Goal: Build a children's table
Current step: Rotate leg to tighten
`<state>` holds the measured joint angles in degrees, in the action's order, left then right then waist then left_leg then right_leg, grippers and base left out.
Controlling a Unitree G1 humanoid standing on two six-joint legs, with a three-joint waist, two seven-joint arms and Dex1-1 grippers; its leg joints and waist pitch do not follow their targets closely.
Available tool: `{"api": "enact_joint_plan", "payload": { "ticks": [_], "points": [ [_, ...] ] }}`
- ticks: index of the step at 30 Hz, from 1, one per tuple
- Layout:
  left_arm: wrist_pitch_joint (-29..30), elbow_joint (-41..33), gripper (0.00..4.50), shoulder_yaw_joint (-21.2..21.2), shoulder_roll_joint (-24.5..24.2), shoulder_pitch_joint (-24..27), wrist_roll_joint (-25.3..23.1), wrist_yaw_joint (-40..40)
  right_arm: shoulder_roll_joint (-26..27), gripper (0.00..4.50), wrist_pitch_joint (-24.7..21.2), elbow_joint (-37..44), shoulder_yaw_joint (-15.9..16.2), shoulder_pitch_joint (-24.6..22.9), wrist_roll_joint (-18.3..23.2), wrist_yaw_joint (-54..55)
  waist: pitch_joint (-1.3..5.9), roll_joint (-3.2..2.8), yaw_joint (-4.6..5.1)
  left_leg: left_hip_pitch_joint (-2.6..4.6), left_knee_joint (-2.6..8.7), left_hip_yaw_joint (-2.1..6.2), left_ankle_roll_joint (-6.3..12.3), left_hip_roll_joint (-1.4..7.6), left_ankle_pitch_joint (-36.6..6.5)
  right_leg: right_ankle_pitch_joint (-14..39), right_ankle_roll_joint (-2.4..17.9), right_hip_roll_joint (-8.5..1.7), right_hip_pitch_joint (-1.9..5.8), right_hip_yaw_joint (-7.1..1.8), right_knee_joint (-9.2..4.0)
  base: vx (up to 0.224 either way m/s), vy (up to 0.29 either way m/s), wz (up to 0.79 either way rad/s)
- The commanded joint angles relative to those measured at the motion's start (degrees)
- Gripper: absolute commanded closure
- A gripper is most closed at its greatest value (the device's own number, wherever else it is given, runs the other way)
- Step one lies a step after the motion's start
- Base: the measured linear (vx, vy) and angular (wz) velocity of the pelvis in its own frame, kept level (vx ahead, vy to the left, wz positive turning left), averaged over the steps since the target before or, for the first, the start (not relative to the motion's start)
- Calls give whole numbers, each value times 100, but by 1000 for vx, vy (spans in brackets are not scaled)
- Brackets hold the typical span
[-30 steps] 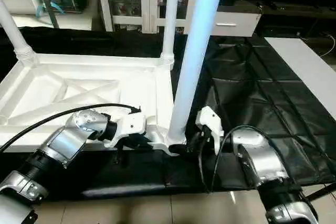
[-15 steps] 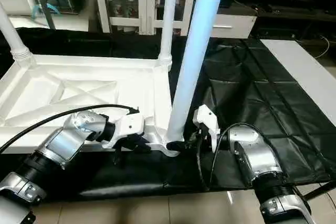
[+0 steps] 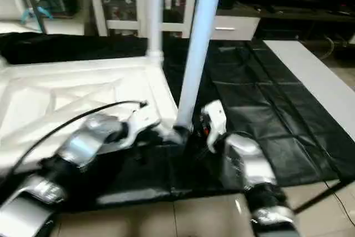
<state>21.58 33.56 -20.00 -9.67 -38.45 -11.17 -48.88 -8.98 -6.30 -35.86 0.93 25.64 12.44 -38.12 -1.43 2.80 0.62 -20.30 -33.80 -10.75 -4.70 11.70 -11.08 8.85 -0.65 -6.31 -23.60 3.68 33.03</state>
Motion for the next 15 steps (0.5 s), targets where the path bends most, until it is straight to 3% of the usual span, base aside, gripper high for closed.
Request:
{"api": "enact_joint_plan", "payload": {
  "ticks": [1,2,4,5,8,9,11,13,15],
  "points": [
    [127,172,450,168,371,-61,146,635,253,205,60,-157,159,121,-150,451,241,53,-1,-1,474,99,2,79,-2250,3076,664,-164,152,-96,-510,0,0,0],
    [178,228,450,182,425,-110,126,732,319,206,143,-232,169,165,-234,626,261,57,5,-30,475,105,43,80,-2130,2893,708,-165,188,-103,-490,0,0,0],
    [167,524,450,278,700,-345,31,1354,642,207,339,-711,145,458,-540,1624,249,29,37,-30,466,70,82,74,-2045,2612,810,-135,130,-117,-481,0,0,0],
    [121,651,450,349,829,-439,21,1619,794,208,445,-892,131,576,-624,1954,270,39,49,-47,461,76,87,64,-2012,2560,841,-144,174,-109,-463,0,0,0],
    [1,849,450,473,1020,-573,-7,2018,1061,209,697,-1118,95,737,-700,2307,277,29,24,-31,449,44,165,70,-1851,2176,942,-133,165,-127,-447,0,0,0],
    [-21,901,450,484,1053,-608,-7,2087,1147,211,788,-1188,57,781,-678,2338,281,30,22,-57,455,44,228,73,-1743,1959,992,-130,198,-128,-415,0,0,0],
    [-92,936,450,478,1069,-635,19,2089,1330,223,921,-1224,-41,841,-475,2044,302,45,0,-38,437,28,316,85,-1616,1749,1067,-141,199,-132,-392,0,0,0],
    [-136,955,450,477,1053,-628,32,2079,1355,237,1002,-1199,-77,838,-358,1856,313,48,-21,-61,419,5,496,87,-1225,1182,1234,-134,232,-137,-332,0,0,0],
    [-182,969,450,480,1004,-593,39,2022,1283,237,1059,-994,-101,755,-181,1467,307,56,-43,-58,406,-7,614,95,-1096,1084,1312,-145,233,-140,-316,0,0,0]
  ]
}}
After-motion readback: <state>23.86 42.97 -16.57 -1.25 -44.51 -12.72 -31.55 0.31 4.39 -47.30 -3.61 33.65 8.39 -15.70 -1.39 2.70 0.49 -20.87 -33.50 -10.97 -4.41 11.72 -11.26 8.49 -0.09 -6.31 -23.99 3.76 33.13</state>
